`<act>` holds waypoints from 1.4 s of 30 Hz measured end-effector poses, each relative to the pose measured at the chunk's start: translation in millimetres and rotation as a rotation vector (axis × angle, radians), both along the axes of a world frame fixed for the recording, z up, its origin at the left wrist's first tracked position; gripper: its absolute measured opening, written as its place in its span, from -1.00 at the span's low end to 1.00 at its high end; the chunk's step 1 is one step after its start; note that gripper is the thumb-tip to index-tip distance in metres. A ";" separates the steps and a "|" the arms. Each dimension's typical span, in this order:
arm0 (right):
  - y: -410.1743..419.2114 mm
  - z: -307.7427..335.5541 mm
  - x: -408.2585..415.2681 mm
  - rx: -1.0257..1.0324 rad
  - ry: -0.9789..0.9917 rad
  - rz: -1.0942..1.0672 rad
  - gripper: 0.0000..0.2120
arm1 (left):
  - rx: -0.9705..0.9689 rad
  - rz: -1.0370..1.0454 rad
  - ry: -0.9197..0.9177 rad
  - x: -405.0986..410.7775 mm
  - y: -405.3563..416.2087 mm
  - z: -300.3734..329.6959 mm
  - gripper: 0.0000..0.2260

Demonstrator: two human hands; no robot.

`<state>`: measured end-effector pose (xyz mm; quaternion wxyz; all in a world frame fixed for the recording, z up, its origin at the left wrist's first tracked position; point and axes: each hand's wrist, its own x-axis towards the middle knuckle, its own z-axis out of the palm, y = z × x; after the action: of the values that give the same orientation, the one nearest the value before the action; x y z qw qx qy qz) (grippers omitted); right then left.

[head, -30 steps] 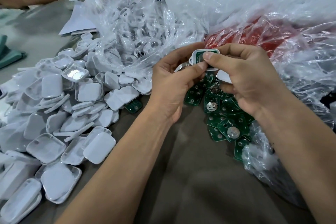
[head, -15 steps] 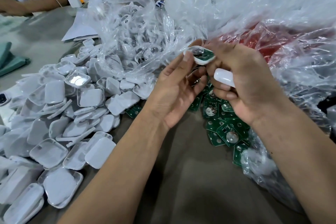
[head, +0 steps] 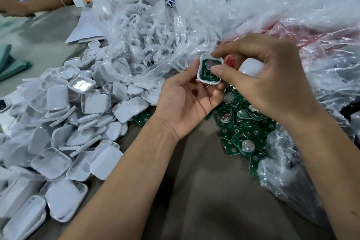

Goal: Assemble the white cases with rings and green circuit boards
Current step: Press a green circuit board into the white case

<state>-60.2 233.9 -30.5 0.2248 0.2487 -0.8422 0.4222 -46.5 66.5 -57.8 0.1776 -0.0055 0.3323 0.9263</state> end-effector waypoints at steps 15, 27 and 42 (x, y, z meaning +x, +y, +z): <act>-2.3 -1.3 -2.7 0.109 0.060 0.016 -0.85 | -0.061 -0.017 0.002 0.3 1.0 -0.2 -0.76; -4.3 -3.9 -3.0 0.109 0.078 -0.011 -0.85 | -0.013 -0.024 0.030 -0.6 -0.9 -1.6 -0.82; -6.3 -1.2 0.6 0.125 0.106 -0.020 -0.84 | 0.004 -0.057 0.056 -1.1 -2.7 -2.3 -0.77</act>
<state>-59.6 227.6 -31.6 0.2571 0.2757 -0.8563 0.3529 -47.6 63.7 -60.1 0.1947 0.0302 0.3354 0.9213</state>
